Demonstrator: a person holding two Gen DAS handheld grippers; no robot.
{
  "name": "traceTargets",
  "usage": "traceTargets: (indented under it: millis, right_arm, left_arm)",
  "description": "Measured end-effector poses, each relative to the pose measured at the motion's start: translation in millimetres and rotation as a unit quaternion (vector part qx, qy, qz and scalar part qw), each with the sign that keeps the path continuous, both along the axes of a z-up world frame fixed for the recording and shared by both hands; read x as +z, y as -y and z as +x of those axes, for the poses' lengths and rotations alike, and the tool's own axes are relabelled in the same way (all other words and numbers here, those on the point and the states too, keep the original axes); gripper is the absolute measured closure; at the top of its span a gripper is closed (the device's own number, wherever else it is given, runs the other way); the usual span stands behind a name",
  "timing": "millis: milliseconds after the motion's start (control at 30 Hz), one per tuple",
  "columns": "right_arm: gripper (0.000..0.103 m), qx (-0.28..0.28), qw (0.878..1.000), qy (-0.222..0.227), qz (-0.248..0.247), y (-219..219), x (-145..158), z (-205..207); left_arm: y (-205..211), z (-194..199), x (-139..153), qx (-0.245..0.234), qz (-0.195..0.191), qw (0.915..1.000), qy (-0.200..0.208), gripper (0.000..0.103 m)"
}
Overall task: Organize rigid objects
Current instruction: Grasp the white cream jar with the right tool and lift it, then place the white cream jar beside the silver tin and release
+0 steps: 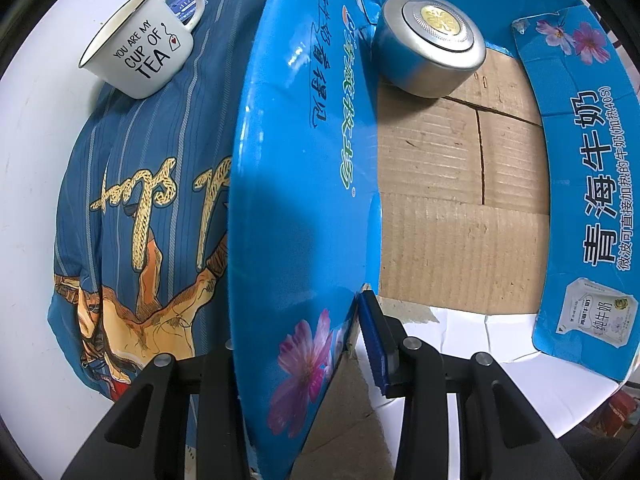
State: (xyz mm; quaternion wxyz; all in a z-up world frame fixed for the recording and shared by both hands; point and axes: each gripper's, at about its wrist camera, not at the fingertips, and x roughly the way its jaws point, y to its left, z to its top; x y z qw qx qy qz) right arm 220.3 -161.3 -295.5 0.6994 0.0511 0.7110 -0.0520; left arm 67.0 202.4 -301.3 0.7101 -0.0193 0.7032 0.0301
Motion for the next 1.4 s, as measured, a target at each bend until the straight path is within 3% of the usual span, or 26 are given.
traceTargets:
  millis: [233,333,500,733,967,1167,1400]
  right_arm:
    - [0.033,0.024,0.998,0.034,0.045,-45,64,-27]
    - [0.033,0.043,0.996,0.049,0.055,-66,93,-19]
    - [0.033,0.073,0.992,0.058,0.082,-97,112,-8]
    - [0.033,0.102,0.989,0.049,0.1,-155,105,5]
    - [0.033,0.109,0.989,0.034,0.095,-194,73,21]
    - [0.033,0.091,0.992,0.004,0.091,-201,38,35]
    - [0.033,0.084,0.995,0.002,0.054,-209,12,44]
  left_arm:
    - [1,-1,0,-0.001,0.001,1.0,0.001,0.068]
    - [1,-1,0,-0.002,0.001,1.0,0.001,0.068]
    - [1,0,0,-0.001,0.001,1.0,0.003,0.068]
    - [0,-2,0,-0.001,0.001,1.0,0.005,0.068]
    - [-2,-2,-2,0.0,0.0,1.0,0.006,0.068]
    - [-2,-1,-5,-0.002,-0.001,1.0,0.004,0.068]
    - [0,1,-9,-0.003,0.0,1.0,0.002,0.068]
